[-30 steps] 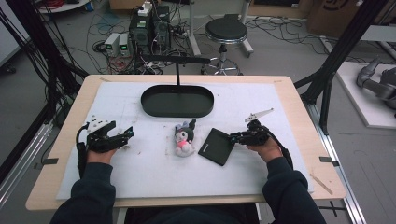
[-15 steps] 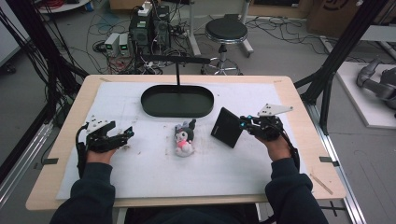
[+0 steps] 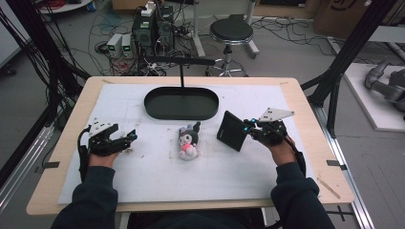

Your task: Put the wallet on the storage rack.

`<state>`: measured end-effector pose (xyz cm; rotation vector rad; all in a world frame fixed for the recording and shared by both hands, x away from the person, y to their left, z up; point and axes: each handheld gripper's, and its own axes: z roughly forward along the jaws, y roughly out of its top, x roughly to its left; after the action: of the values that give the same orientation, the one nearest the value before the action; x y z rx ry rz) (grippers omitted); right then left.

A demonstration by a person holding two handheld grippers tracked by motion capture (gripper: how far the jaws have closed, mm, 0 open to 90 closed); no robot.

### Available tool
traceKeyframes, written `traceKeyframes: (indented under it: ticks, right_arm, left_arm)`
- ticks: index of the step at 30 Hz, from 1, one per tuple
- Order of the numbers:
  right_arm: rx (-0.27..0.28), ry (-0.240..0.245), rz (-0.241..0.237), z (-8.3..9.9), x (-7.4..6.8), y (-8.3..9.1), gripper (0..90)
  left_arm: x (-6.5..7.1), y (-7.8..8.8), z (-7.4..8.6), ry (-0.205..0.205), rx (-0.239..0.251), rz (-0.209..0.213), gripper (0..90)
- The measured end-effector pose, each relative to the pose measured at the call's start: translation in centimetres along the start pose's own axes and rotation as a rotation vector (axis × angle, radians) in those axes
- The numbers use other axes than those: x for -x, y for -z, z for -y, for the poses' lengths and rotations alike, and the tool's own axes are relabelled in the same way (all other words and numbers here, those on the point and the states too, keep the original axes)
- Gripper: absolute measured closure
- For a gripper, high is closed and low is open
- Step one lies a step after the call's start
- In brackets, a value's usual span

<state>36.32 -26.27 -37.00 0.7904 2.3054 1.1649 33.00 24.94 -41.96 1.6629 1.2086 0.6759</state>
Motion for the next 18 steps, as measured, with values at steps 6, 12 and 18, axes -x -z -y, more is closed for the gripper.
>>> traceKeyframes:
  ticks: [6,12,18]
  right_arm:
    - [0.016,-0.008,-0.041,0.13,0.08,0.11,78.4]
    - [0.04,0.007,-0.11,0.22,0.11,0.24,75.3]
    - [0.054,0.0,-0.164,0.23,-0.12,0.18,62.4]
  left_arm:
    - [-0.03,-0.01,0.01,0.0,-0.004,0.001,24.3]
    - [-0.01,-0.04,0.03,0.001,-0.004,0.002,24.3]
    - [-0.02,-0.06,0.04,0.002,-0.006,0.002,24.3]
